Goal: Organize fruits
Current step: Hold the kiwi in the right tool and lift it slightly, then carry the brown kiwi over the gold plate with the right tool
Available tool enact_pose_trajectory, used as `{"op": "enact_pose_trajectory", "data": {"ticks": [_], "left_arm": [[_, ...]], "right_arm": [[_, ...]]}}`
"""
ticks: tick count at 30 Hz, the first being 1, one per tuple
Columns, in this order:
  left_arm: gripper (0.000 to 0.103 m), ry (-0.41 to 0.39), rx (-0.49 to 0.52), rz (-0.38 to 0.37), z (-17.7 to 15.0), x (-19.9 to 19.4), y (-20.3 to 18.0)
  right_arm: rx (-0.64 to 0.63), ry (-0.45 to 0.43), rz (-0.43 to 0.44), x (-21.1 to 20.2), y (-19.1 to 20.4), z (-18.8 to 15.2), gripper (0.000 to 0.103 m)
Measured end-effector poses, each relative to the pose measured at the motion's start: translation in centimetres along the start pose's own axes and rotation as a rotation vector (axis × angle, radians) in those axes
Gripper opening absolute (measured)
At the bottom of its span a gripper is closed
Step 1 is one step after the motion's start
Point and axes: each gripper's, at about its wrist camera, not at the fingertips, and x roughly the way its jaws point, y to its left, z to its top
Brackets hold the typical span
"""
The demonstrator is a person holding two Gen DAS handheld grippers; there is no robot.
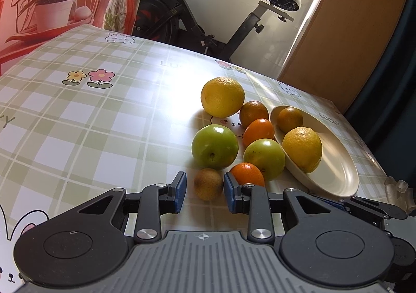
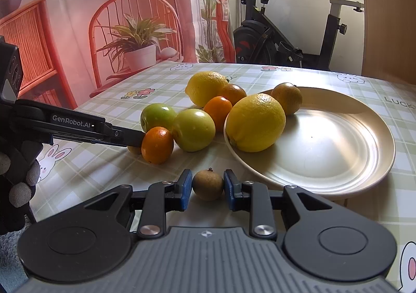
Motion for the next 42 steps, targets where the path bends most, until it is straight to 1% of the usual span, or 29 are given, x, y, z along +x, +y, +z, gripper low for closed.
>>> {"op": "enact_pose_trajectory", "data": {"ticks": [2, 10, 20, 27, 42], "left_arm": [[0.026, -0.003, 0.009, -0.002, -0.2, -0.1, 0.0], [0.026, -0.014, -0.01, 0.026, -0.5, -0.7, 0.4], [0.026, -0.019, 0.005, 0.044, -1.0, -1.0, -0.1], [0.026, -0.03, -0.007, 0.037, -1.3, -0.9, 0.0], [0.026, -0.033, 0.014, 0.052, -1.3, -1.0, -0.5]], "right_arm": [[-0.001, 0.005, -0.001, 0.1, 0.0, 0.0, 0.029], [0.001, 0.012, -0.002, 0.3, 0.0, -0.1, 0.029], [0.001, 0.012, -0.002, 0.3, 0.0, 0.0, 0.029], [0.002, 0.012, -0.002, 0.3, 0.0, 0.0, 0.029], [0.002, 0.012, -0.001, 0.2, 0.0, 0.0, 0.029]]}}
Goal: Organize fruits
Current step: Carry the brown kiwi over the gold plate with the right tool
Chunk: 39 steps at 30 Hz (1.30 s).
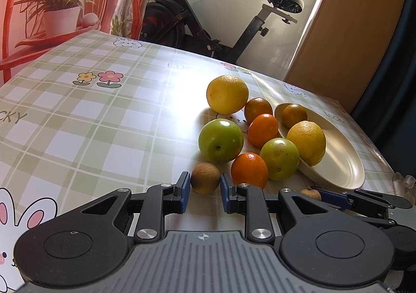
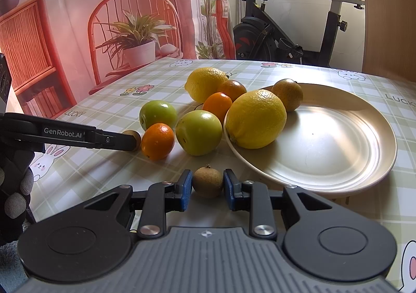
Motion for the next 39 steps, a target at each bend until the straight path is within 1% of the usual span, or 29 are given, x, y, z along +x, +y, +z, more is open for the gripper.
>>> {"op": "enact_pose_trajectory", "data": {"ticks": [3, 6, 10, 13, 14, 16, 20, 23, 29, 32, 36, 39], "left_arm": [[0.026, -0.013, 0.005, -0.006, 0.1, -0.4, -0.1], [0.026, -0.034, 0.016, 0.005, 0.5, -1.1, -0.5], [0.026, -0.064, 0.054, 0.006, 0.8, -2.0, -1.4], [0.026, -0.083, 0.104, 0.006, 1.0, -2.5, -2.6], [0.026, -0.092, 0.129, 0.001, 1.2, -2.6, -3.1], [0.026, -0.104, 0.157, -0.019, 1.5, -2.9, -4.0], [0.026, -0.107, 0.187, -0.057, 2.1, -2.7, -5.5], [0.026, -0.087, 0.211, -0.107, 2.3, -2.2, -7.0], [0.026, -0.031, 0.265, -0.197, 2.1, -0.2, -9.8], [0.026, 0.0, 0.295, -0.214, 1.5, 1.0, -10.8], [0.026, 0.038, 0.329, -0.226, 1.1, 2.5, -11.9], [0.026, 0.051, 0.35, -0.213, 1.0, 3.3, -12.3]], "right_arm": [[-0.003, -0.009, 0.001, 0.0, 0.0, -0.1, 0.028], [-0.009, -0.024, 0.002, -0.2, 0.1, -0.2, 0.028], [-0.02, -0.052, 0.001, -0.7, 0.2, -0.1, 0.028], [-0.012, -0.085, -0.01, -1.5, 0.4, 0.1, 0.028], [-0.003, -0.108, -0.002, -2.0, 0.4, 0.3, 0.028], [-0.026, -0.146, -0.013, -2.7, 0.7, 0.7, 0.028], [-0.007, -0.166, -0.048, -3.0, -0.3, 1.1, 0.028], [0.069, -0.174, -0.093, -3.3, -2.5, 0.9, 0.028], [0.158, -0.196, -0.175, -4.2, -5.9, 0.3, 0.028], [0.203, -0.203, -0.167, -4.5, -6.8, 0.1, 0.028], [0.195, -0.202, -0.15, -4.5, -6.7, 0.0, 0.028], [0.197, -0.2, -0.141, -4.4, -6.7, 0.0, 0.028]]}}
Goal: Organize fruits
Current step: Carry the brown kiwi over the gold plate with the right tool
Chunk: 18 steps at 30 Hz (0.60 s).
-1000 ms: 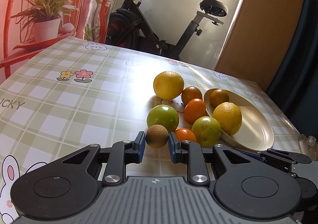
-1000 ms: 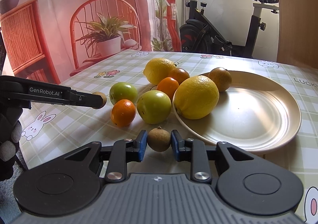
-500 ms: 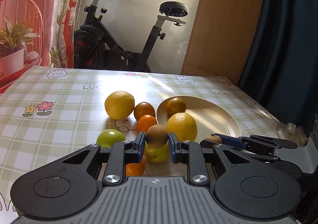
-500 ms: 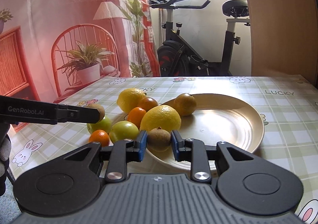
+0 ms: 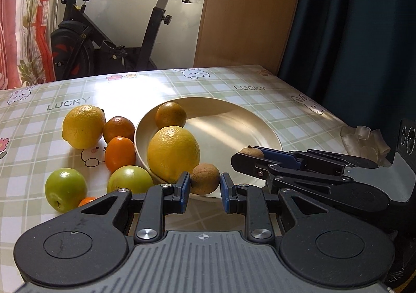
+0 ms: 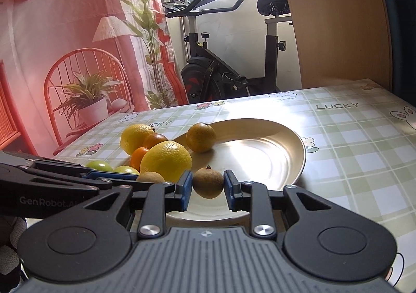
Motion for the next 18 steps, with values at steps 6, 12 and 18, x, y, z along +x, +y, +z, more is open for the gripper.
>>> {"op": "enact_pose_trajectory", "data": {"ticks": [6, 12, 18], "left_arm": [[0.026, 0.004, -0.006, 0.027, 0.7, 1.2, 0.6], [0.027, 0.0, -0.015, 0.049, 1.7, 1.8, 1.1], [0.026, 0.019, -0.035, 0.083, 1.7, 2.4, 2.0]], "right_arm": [[0.03, 0.014, 0.012, 0.3, -0.4, 0.1, 0.028], [0.031, 0.026, 0.017, 0.5, -0.3, 0.1, 0.028], [0.031, 0.033, 0.016, 0.6, -0.3, 0.2, 0.028]]}}
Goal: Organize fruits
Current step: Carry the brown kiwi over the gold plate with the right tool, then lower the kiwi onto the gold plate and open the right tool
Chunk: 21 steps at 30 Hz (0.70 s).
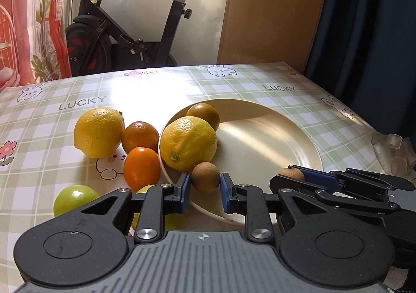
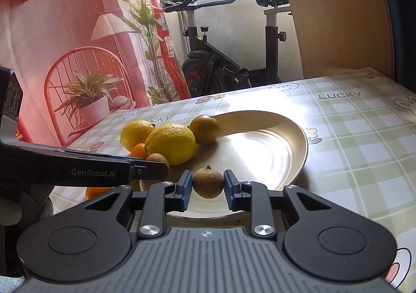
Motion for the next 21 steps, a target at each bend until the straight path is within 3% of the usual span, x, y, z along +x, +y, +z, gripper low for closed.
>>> {"op": "enact_pose_trajectory", "data": {"ticks": [6, 12, 21], "left_arm": [[0.026, -0.003, -0.025, 0.005, 0.3, -0.5, 0.5], [0.026, 0.007, -0.066, -0.045, 0.3, -0.9, 1.1], [0.027, -0.042, -0.169, -0.032, 0.4, -3.6, 3.2]], "right_arm": [[-0.007, 0.009, 0.0, 0.2, 0.1, 0.0, 0.028], [-0.042, 0.035, -0.004, 0.8, 0.6, 0.1, 0.028], [-0.139, 0.077, 0.057, 3.0, 3.6, 0.0, 0.028]]}}
